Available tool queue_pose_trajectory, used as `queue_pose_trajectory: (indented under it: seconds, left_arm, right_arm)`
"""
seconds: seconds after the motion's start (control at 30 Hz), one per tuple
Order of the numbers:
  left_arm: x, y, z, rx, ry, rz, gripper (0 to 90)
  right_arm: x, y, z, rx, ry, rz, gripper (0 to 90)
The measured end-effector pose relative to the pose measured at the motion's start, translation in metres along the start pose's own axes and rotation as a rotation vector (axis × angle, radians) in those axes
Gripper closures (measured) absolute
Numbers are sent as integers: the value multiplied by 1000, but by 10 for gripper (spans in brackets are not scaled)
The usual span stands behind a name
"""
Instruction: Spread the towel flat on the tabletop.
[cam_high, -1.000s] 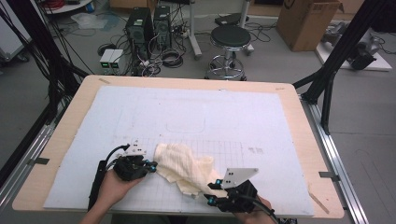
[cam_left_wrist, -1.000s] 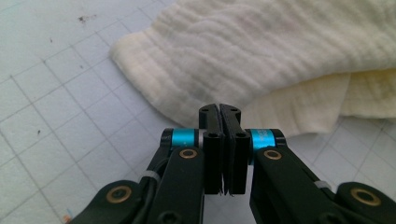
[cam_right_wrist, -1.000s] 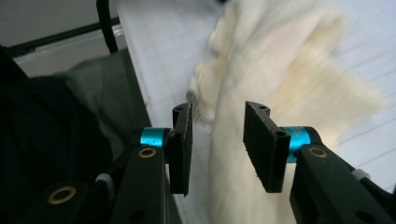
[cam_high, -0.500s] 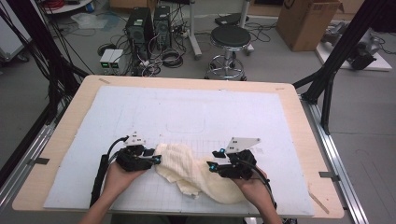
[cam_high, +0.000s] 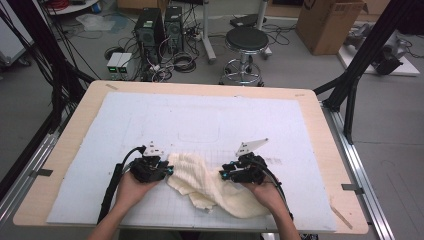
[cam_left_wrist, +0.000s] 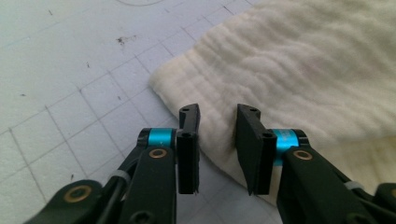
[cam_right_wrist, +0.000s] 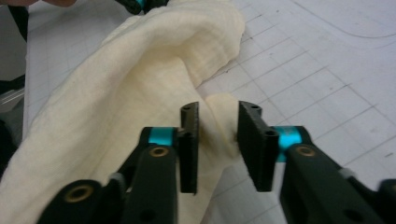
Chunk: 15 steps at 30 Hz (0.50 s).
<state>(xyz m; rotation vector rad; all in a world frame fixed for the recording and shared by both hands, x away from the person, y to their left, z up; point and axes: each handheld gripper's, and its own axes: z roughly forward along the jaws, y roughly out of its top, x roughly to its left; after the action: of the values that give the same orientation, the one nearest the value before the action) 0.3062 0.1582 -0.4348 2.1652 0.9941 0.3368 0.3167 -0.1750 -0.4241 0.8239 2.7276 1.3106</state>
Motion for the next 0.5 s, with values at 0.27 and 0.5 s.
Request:
queue_pose_trajectory:
  seconds: [0.27,0.5]
  left_arm:
    - [-2,2,2,-6,-8,11,841]
    - [-5,6,5,-25,-12,1,854]
  right_arm:
    - [0,0,-8,-33,5,4,851]
    - [4,-1,-34,-73,-79,-5,854]
